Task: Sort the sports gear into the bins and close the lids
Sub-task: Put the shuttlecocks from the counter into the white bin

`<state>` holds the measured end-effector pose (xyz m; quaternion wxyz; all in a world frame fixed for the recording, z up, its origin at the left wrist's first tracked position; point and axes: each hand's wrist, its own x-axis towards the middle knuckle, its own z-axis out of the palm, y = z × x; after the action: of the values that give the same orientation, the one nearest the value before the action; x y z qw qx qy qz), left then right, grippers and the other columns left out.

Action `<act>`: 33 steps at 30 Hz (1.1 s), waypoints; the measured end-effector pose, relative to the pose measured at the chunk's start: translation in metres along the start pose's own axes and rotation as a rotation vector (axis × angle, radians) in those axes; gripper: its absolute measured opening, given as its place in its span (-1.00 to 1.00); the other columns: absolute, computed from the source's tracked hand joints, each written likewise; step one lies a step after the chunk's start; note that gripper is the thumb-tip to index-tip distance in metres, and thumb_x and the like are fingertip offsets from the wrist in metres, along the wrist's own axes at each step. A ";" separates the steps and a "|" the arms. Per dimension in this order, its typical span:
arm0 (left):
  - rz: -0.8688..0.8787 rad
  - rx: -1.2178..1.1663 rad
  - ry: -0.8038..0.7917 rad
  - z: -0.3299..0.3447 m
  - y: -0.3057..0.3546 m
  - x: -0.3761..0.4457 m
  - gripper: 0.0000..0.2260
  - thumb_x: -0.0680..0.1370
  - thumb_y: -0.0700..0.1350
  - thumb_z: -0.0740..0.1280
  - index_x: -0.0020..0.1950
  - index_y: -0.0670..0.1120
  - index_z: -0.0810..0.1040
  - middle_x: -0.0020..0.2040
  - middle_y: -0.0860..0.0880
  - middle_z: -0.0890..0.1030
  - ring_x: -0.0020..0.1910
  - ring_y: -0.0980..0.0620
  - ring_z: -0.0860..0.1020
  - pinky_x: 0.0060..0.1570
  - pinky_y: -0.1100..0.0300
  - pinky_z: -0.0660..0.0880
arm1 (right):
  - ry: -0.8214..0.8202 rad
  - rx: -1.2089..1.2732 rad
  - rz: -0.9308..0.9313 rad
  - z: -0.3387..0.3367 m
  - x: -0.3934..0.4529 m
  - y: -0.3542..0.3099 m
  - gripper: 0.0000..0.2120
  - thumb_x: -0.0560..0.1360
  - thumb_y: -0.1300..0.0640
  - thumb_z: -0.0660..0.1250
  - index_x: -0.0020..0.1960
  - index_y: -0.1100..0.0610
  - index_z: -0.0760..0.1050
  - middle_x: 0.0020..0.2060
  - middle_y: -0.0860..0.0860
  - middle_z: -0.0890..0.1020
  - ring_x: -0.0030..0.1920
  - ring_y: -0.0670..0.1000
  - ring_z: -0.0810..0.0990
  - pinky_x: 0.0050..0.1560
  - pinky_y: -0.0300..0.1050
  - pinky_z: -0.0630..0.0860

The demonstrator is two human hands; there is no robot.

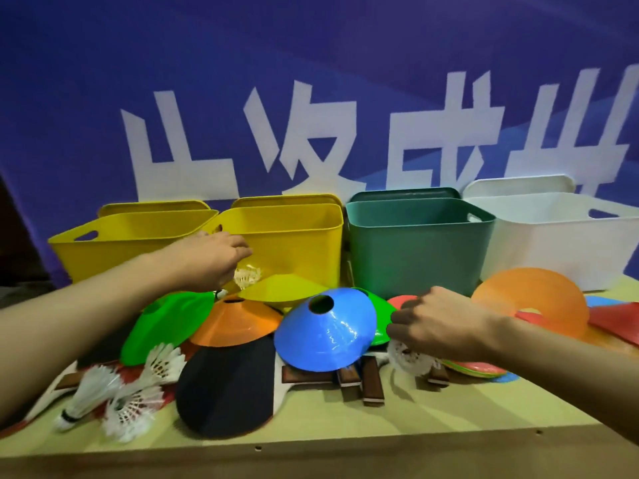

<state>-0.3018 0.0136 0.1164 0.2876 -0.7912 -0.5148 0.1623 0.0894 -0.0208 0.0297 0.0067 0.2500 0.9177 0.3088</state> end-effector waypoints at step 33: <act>0.338 -0.082 0.733 -0.064 0.055 0.087 -0.77 0.67 0.01 0.21 0.04 -0.07 0.62 0.08 -0.08 0.58 -0.01 -0.11 0.54 -0.13 -0.04 0.52 | 0.207 -0.123 0.237 -0.007 -0.099 0.076 -0.86 0.67 0.12 0.23 0.09 0.11 0.55 0.09 0.09 0.55 -0.03 0.18 0.54 -0.15 0.09 0.51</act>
<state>-0.1911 0.0572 0.1355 0.3895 -0.8809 -0.2469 -0.1062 0.2092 -0.0187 0.0645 -0.1092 0.3225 0.8568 0.3872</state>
